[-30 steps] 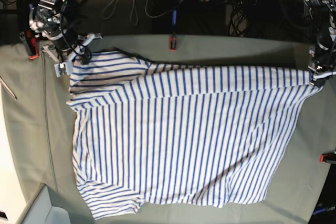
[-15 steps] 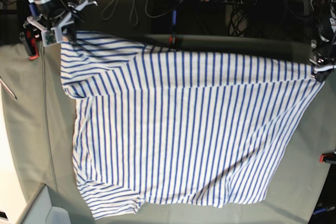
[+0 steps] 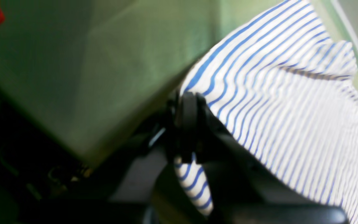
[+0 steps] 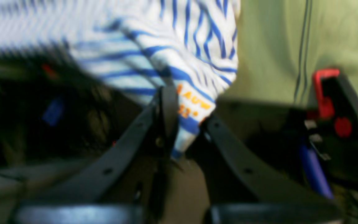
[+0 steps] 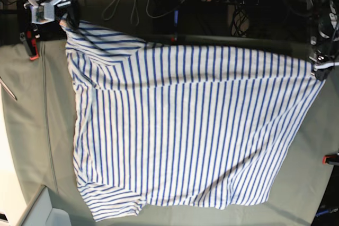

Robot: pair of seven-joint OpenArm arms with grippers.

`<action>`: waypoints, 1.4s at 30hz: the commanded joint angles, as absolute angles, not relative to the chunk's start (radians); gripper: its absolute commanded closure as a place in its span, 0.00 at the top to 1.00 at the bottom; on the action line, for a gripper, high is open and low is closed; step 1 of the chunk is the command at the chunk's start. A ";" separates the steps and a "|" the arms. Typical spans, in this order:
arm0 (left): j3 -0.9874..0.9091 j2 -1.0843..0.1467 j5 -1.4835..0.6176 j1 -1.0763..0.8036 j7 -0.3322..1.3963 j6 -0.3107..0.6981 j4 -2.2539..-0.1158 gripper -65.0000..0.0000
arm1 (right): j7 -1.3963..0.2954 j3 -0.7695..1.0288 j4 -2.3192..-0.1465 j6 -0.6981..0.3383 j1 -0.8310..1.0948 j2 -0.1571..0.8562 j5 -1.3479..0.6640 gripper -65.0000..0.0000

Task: Layout the t-shirt on the table in an organized manner, then fold the t-shirt properly
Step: 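Pull the shirt edge with the right gripper to smooth it flat, then lift the held shirt edge with both grippers and fold it over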

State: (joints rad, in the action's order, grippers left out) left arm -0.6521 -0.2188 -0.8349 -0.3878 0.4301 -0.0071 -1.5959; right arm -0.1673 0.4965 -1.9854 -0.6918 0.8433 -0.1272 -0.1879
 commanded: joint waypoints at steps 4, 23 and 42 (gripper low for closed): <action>-0.690 -0.234 -0.840 -0.398 0.407 -0.001 -1.661 0.00 | -0.074 0.556 -2.005 -0.698 0.880 -0.120 -0.311 0.00; -0.717 -0.228 -0.834 -0.320 0.409 -0.001 -1.655 0.00 | -0.335 0.605 -1.989 -0.698 0.590 -0.087 -0.259 0.00; -0.599 -0.271 -0.828 0.013 0.410 -0.002 -1.388 0.00 | -0.486 0.550 -1.718 -0.698 0.059 -0.077 0.157 0.00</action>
